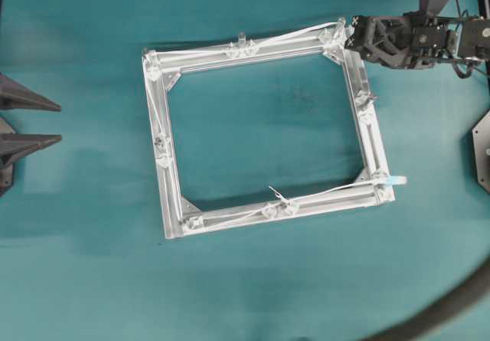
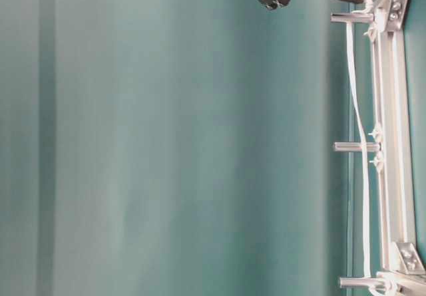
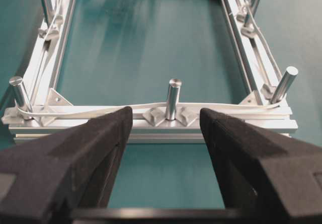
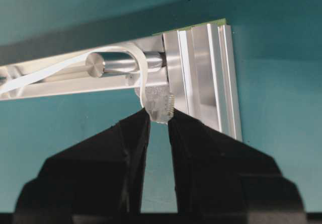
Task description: Move the cable alternately left and right between 8 pins so it hooks onto each one.
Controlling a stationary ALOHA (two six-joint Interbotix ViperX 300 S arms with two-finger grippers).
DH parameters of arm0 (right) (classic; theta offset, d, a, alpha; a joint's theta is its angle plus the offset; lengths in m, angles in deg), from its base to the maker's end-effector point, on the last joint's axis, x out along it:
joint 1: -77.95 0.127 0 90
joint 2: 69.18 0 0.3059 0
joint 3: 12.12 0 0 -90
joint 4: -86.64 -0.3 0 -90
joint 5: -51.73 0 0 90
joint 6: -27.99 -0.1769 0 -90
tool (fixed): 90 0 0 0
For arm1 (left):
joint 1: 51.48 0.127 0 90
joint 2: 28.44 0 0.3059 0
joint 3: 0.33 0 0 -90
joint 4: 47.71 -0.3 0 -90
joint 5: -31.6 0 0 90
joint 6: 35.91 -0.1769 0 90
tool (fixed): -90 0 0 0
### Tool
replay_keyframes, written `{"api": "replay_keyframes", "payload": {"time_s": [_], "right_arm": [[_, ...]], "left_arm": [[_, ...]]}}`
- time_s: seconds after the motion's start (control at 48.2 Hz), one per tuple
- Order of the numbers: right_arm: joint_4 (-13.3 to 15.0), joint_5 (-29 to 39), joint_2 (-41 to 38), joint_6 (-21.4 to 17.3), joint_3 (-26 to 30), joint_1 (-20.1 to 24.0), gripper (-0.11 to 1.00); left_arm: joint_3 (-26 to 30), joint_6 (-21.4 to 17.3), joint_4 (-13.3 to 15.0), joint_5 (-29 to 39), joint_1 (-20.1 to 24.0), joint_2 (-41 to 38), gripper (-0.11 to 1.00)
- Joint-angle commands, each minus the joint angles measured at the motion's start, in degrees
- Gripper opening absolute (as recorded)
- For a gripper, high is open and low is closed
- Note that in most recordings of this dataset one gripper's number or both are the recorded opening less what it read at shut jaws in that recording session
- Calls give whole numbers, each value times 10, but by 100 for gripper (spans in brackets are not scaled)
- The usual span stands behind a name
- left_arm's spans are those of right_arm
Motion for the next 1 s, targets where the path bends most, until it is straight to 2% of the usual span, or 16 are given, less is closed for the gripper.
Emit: {"api": "replay_keyframes", "payload": {"time_s": [0.0, 0.145, 0.187, 0.332, 0.394, 0.685, 0.872, 0.975], "right_arm": [[4, -4, 4, 1, 8, 8, 15], [4, 2, 4, 1, 8, 7, 15], [4, 4, 4, 0, 9, 8, 18], [4, 22, 4, 0, 11, 8, 60], [4, 22, 5, 0, 11, 8, 73], [4, 24, 47, 1, -2, 9, 74], [5, 22, 116, 3, -33, 10, 74], [18, 16, 156, 16, -40, 10, 73]], "left_arm": [[7, 2, -2, -4, -2, -4, 67], [7, 2, -2, -4, -2, -4, 67], [7, 2, -2, -4, -2, -4, 67], [7, 2, -2, -4, -2, -4, 67], [7, 2, -2, -4, -2, -4, 67], [7, 2, -2, -4, -2, -4, 68], [7, 2, -2, -4, -2, -4, 67], [6, 2, -2, -4, -2, -4, 68]]}}
